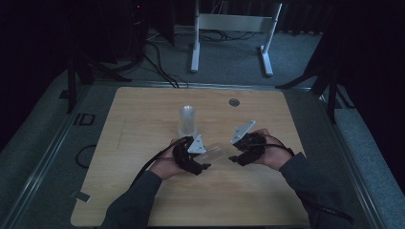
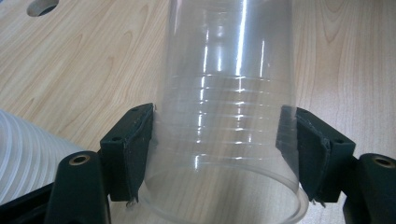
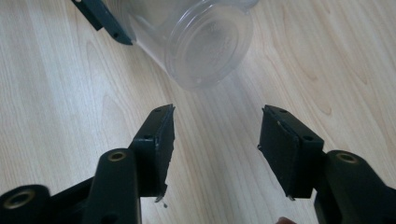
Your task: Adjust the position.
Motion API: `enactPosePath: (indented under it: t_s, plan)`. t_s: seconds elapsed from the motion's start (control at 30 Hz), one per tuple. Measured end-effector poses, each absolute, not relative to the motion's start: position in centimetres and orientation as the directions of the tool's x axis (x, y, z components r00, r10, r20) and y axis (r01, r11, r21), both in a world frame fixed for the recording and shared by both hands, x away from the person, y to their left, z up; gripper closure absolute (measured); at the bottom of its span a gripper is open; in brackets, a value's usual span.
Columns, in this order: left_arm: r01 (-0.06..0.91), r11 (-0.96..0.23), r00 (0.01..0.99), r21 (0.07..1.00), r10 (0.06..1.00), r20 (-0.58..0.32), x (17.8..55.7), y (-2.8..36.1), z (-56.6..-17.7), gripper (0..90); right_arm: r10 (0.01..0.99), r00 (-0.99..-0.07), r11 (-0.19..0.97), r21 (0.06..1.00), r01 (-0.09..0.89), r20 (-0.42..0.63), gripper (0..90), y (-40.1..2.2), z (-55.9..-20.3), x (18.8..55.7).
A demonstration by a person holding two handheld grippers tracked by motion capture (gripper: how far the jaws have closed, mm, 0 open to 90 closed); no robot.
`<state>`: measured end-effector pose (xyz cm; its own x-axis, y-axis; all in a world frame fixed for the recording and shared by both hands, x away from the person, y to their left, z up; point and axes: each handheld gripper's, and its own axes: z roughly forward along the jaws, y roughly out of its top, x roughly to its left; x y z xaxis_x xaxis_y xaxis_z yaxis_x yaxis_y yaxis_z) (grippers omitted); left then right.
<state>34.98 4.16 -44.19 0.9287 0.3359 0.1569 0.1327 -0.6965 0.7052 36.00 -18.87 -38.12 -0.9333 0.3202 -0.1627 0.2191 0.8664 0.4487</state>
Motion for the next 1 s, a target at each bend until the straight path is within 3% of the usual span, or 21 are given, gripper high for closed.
enactPosePath:
  t_s: [1.0]
  plan:
    - [0.063, -0.803, 0.953, 0.592, 0.225, 0.203, 34.5, 3.1, -44.7, 28.9, 0.199, -0.968, 0.929, 0.345, 0.136, -0.154, 37.4, -16.7, -38.7, 35.6]
